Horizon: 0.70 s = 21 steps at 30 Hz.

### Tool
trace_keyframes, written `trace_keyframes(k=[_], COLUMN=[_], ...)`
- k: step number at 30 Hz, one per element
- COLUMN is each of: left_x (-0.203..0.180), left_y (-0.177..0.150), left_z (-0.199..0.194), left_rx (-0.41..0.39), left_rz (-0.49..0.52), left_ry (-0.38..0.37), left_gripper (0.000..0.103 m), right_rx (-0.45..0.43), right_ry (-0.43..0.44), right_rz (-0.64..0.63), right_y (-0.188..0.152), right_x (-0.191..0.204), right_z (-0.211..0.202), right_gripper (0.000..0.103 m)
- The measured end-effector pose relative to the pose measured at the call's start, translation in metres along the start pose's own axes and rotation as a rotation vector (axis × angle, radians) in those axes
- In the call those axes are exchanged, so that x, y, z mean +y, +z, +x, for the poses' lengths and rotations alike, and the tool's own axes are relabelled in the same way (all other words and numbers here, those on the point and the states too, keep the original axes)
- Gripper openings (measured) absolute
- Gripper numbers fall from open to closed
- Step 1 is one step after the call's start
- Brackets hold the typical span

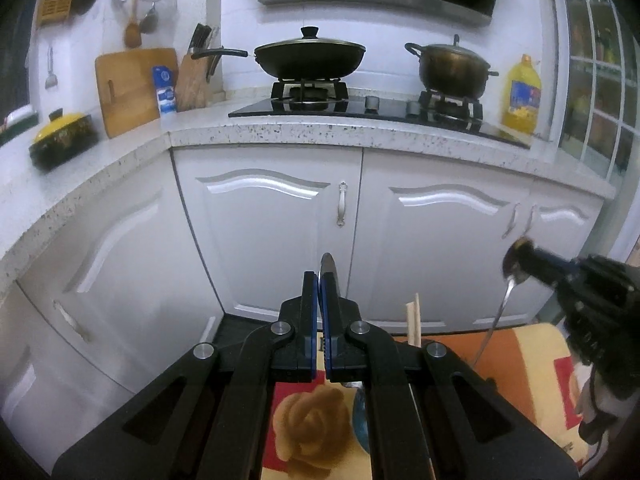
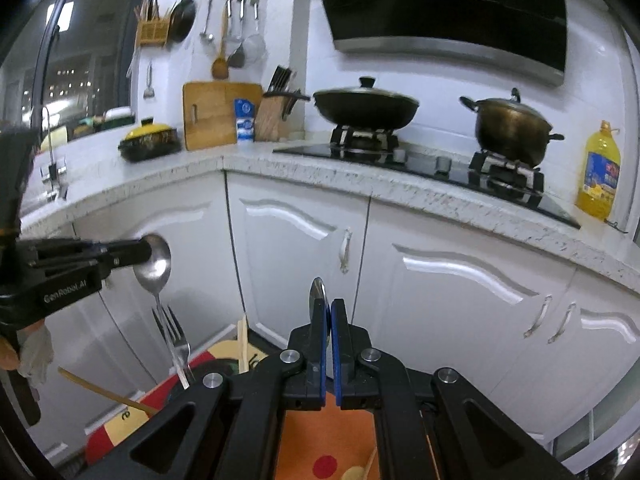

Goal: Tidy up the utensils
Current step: 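Lift both held spoons and carry them over the floral cup, then lower both spoons into the floral cup and open both tools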

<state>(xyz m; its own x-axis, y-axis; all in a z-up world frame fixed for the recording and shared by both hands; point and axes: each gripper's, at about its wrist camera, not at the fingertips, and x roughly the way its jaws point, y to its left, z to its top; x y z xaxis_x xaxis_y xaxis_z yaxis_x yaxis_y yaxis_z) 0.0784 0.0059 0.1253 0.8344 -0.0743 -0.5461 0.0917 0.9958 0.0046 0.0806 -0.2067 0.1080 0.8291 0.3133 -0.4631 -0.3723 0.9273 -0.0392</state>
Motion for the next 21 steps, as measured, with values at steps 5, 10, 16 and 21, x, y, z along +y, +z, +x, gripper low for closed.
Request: trace_keyframes(k=[5, 10, 16, 21], left_x=[-0.001, -0.010, -0.025, -0.025], left_y=[0.001, -0.005, -0.019, -0.025], left_z=[-0.004, -0.010, -0.004, 0.004], left_rx=[-0.001, -0.002, 0.035, 0.056], left_rz=[-0.005, 0.014, 0.057, 0.052], left_ry=[-0.027, -0.058, -0.066, -0.048], left_gripper=[0.000, 0.001, 0.001, 0.000], right_rx=[0.049, 0.070, 0.092, 0.110], right_ry=[0.029, 0.047, 0.069, 0.085], right_rz=[-0.005, -0.011, 0.001, -0.001], right_y=[-0.015, -0.026, -0.034, -0.039], right_x=[0.008, 0.012, 0.013, 0.018], right_z=[0.015, 0.014, 0.014, 0.016], right_gripper=[0.002, 0.002, 0.003, 0.004])
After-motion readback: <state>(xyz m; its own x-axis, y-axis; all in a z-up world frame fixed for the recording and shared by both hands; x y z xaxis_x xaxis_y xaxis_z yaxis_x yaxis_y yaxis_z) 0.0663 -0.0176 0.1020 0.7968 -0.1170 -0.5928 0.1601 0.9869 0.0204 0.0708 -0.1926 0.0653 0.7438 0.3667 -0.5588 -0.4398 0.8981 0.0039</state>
